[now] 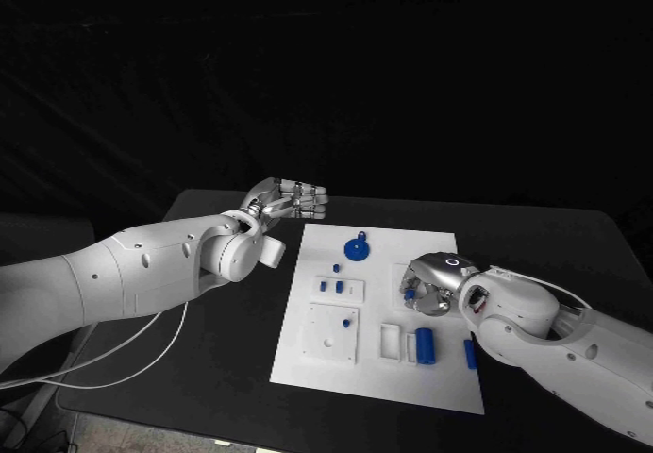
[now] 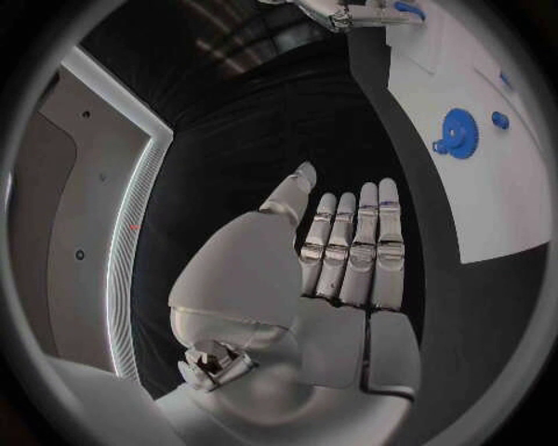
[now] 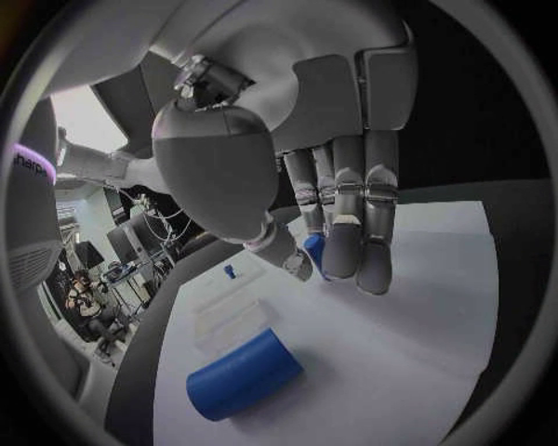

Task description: Assemble the parts on the task board

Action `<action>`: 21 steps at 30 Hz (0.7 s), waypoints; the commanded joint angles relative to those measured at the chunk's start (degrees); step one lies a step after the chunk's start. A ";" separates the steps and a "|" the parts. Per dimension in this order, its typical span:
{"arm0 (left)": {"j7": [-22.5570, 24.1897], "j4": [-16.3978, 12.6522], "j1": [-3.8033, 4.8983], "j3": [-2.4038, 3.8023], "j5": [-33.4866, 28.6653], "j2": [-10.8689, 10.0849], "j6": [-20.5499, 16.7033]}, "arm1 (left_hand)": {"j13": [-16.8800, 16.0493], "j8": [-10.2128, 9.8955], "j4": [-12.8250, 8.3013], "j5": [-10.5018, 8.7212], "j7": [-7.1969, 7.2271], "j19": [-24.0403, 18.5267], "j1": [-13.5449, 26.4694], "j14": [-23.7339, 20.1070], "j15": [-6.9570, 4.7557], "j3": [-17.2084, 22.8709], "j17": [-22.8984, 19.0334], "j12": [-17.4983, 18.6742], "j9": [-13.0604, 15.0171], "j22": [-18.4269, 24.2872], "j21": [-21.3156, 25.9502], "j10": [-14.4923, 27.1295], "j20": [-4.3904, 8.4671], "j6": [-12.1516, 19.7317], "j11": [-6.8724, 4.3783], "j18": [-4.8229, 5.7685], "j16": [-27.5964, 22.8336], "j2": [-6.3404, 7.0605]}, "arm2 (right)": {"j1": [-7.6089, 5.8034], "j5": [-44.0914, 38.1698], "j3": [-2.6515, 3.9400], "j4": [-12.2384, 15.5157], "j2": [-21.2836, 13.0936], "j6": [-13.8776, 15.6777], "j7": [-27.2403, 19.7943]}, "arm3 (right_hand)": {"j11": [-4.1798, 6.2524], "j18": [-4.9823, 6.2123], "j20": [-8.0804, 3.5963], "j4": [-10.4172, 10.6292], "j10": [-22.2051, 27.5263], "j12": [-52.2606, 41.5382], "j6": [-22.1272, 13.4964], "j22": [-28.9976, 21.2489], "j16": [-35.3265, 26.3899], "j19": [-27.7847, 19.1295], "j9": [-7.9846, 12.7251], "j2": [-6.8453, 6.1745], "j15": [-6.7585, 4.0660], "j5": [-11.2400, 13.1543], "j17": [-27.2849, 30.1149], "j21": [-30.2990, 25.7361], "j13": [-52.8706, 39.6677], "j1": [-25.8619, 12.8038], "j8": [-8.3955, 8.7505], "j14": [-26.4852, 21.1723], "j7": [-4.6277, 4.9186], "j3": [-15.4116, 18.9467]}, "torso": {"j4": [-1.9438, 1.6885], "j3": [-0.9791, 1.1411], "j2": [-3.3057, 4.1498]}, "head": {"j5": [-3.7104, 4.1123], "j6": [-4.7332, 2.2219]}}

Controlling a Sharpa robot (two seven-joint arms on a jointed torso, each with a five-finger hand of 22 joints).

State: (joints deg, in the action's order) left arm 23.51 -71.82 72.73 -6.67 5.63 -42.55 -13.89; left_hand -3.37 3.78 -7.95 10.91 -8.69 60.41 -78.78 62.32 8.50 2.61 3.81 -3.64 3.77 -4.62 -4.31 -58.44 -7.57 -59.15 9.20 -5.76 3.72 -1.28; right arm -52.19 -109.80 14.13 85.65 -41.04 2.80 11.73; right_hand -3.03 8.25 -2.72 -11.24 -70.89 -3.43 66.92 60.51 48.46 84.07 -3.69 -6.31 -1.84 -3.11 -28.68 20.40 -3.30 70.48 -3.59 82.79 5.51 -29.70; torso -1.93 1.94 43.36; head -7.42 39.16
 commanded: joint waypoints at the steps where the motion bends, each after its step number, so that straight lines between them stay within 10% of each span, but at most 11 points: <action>1: 0.28 -0.06 0.06 0.04 -0.19 0.14 0.87 | 0.04 -0.18 -0.03 0.11 0.15 0.22 -0.03 -0.47 -0.01 -0.30 -0.08 0.06 -0.05 0.08 -0.18 0.24 -0.08 0.24 -0.01 0.04 -0.25 -0.37 | 0.12 -1.03 -0.04 0.40 0.05 2.72 -0.50 | 0.47 -0.12 -0.87 -0.17 -1.54 -0.31 1.54 0.17 0.02 1.92 -0.19 1.25 -0.85 0.35 -0.13 0.42 -0.13 0.74 -0.48 -0.09 -0.32 -1.40 | -0.02 -0.03 0.00 | 0.04 -0.05; 12: 0.24 -0.02 0.05 0.04 -0.19 0.13 0.89 | 0.05 -0.19 -0.08 0.18 0.16 0.18 -0.03 -0.51 0.00 -0.13 -0.07 0.06 -0.05 0.04 -0.21 0.24 -0.07 0.21 0.00 0.04 -0.24 -0.47 | 0.29 -3.42 -0.03 1.04 0.00 6.25 0.34 | 1.89 -1.69 -2.75 -1.89 -6.92 -0.05 6.12 2.35 -0.25 1.61 -0.39 1.72 -2.26 0.37 -0.78 2.20 -0.20 1.08 -0.10 -0.08 -1.20 -7.61 | -0.05 -0.01 0.02 | -0.04 0.02; 21: 0.24 0.09 0.05 0.04 -0.19 0.12 0.84 | 0.05 -0.19 -0.12 0.19 0.16 0.18 -0.06 -0.51 -0.01 -0.09 -0.07 0.07 -0.05 0.04 -0.22 0.24 -0.06 0.21 0.00 0.04 -0.24 -0.47 | 0.33 -4.35 0.08 2.23 -0.33 6.92 0.88 | 2.06 -1.96 -2.91 -1.60 -7.45 -0.06 6.58 3.24 -0.60 1.56 -0.40 1.93 -2.36 0.37 -1.29 2.50 -0.21 1.87 -0.10 0.03 -1.32 -6.40 | -0.04 -0.05 -0.01 | -0.38 0.12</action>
State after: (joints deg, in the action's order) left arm 23.42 -71.71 72.73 -6.67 5.63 -42.54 -13.83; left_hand -3.37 3.78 -7.95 10.91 -8.69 60.41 -78.78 62.32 8.50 2.60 3.81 -3.64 3.77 -4.62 -4.31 -58.44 -7.57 -59.15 9.20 -5.76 3.72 -1.28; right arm -51.89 -112.55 14.16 87.59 -41.30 8.36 12.15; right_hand -3.48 5.62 -5.35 -12.81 -75.59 -3.28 72.96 63.70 48.24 84.04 -4.15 -4.60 -3.78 -2.82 -29.93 22.74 -3.39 71.89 -3.53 82.71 4.13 -36.27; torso -1.97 1.91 43.37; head -7.68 39.29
